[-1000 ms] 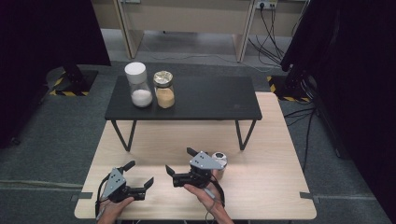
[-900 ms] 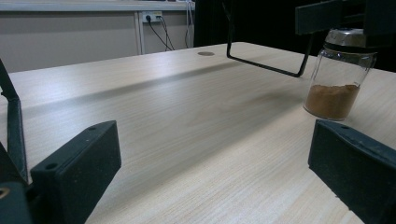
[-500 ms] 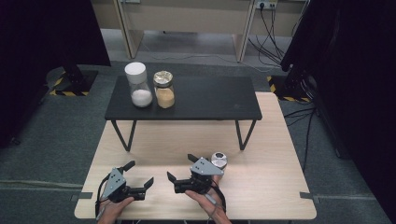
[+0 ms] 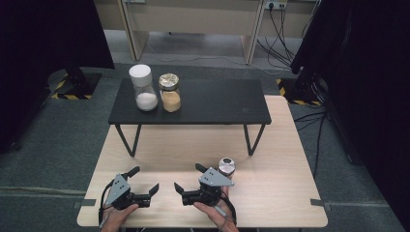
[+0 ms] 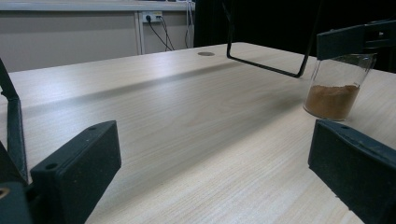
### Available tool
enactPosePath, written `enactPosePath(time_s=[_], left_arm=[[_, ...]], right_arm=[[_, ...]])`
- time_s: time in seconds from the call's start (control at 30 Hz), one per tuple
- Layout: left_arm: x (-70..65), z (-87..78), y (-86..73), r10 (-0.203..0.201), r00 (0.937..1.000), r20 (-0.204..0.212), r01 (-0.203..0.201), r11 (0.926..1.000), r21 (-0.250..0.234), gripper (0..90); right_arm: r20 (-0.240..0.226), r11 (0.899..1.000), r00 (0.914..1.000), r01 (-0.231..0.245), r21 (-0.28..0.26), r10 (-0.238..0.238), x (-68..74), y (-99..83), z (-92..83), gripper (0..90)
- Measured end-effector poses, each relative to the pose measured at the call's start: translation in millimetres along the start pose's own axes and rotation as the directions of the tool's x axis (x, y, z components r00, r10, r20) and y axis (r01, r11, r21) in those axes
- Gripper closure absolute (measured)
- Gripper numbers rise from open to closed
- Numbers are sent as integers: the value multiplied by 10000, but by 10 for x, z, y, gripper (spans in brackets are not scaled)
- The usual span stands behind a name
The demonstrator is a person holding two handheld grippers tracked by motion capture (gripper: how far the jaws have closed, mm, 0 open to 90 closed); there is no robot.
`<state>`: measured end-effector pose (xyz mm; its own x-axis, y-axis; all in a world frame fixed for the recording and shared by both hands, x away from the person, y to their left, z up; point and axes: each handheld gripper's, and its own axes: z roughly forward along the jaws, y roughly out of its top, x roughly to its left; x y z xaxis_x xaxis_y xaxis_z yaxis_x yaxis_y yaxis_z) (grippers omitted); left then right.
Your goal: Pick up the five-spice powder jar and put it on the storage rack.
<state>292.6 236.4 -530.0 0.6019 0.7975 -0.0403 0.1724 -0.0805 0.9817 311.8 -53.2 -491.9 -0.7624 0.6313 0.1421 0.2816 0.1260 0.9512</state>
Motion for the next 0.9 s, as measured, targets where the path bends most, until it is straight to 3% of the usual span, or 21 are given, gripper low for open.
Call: enactPosePath(time_s=[0.43, 0.9], left_arm=[[1, 0, 0, -11, 10000, -7, 11, 10000, 6, 20], [0, 0, 0, 2, 10000, 0, -2, 10000, 6, 20]], right_arm=[[-3, 9999, 9999, -139, 53, 139, 28, -103, -133, 20], [118, 10000, 9999, 20, 97, -21, 70, -183, -293, 20]])
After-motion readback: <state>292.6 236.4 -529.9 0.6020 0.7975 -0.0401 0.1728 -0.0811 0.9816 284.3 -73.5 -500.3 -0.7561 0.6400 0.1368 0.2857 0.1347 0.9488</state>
